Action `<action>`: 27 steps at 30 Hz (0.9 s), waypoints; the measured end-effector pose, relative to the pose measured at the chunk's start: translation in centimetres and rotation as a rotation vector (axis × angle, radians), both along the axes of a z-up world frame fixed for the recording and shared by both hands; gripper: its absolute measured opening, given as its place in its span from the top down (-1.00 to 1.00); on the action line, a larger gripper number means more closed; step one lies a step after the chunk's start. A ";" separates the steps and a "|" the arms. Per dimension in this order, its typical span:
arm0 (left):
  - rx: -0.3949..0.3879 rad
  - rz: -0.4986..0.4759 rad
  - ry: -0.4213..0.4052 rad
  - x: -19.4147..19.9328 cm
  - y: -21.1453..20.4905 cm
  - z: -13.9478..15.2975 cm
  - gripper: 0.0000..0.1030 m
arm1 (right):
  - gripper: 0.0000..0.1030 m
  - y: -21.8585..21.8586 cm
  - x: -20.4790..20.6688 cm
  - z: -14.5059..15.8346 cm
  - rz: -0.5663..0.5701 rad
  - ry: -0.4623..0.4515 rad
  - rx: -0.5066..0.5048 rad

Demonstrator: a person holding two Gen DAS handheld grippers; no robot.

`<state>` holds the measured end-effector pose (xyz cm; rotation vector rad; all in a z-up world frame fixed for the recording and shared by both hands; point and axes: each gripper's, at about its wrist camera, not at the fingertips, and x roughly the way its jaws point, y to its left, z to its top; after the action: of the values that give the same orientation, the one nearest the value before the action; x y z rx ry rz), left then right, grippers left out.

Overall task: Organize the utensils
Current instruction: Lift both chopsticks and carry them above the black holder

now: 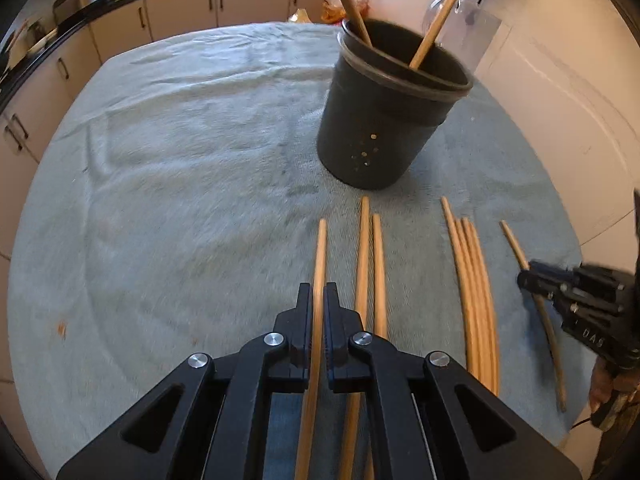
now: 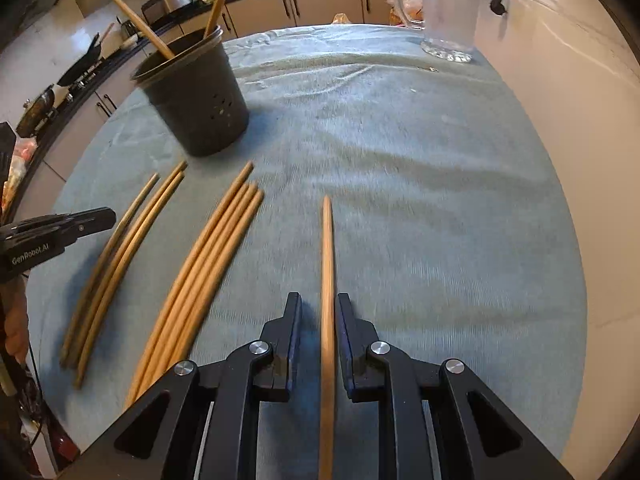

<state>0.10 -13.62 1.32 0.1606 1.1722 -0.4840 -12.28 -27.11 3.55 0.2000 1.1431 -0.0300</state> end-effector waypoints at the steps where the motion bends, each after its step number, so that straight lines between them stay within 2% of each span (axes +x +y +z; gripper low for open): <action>1: 0.015 -0.002 0.008 0.5 -0.4 -0.4 0.91 | 0.65 0.0 0.9 0.0 0.001 0.010 -0.009; 10: -0.015 -0.019 0.022 2.9 -1.0 -0.7 0.89 | 0.65 1.1 6.4 -0.1 0.041 0.085 -0.125; 12: -0.036 -0.019 0.027 3.1 -1.0 -0.6 0.84 | 0.70 1.1 7.0 0.0 0.032 0.089 -0.116; 13: -0.056 -0.014 0.036 3.3 -0.7 -0.6 0.82 | 0.84 1.1 7.1 0.0 0.032 0.088 -0.115; 14: -0.070 -0.009 0.041 3.4 -0.5 -0.6 0.82 | 0.89 1.2 7.2 0.0 0.034 0.081 -0.115; 17: -0.072 0.005 0.026 3.4 0.2 -0.6 0.89 | 0.90 0.8 6.9 0.2 0.013 0.064 -0.082; 21: -0.083 0.039 -0.040 2.4 1.6 1.0 0.90 | 0.90 0.0 5.9 1.5 -0.017 -0.013 -0.030; 24: -0.119 0.066 -0.100 0.9 2.7 3.3 0.90 | 0.90 -0.4 4.5 4.1 -0.032 -0.113 0.012; 27: -0.147 0.082 -0.173 -1.3 3.9 6.2 0.90 | 0.90 -0.2 2.4 7.0 -0.044 -0.213 0.006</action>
<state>-1.16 -9.73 7.47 0.0268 0.9667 -0.4727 -9.85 -27.28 10.59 0.2284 0.9269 -0.0427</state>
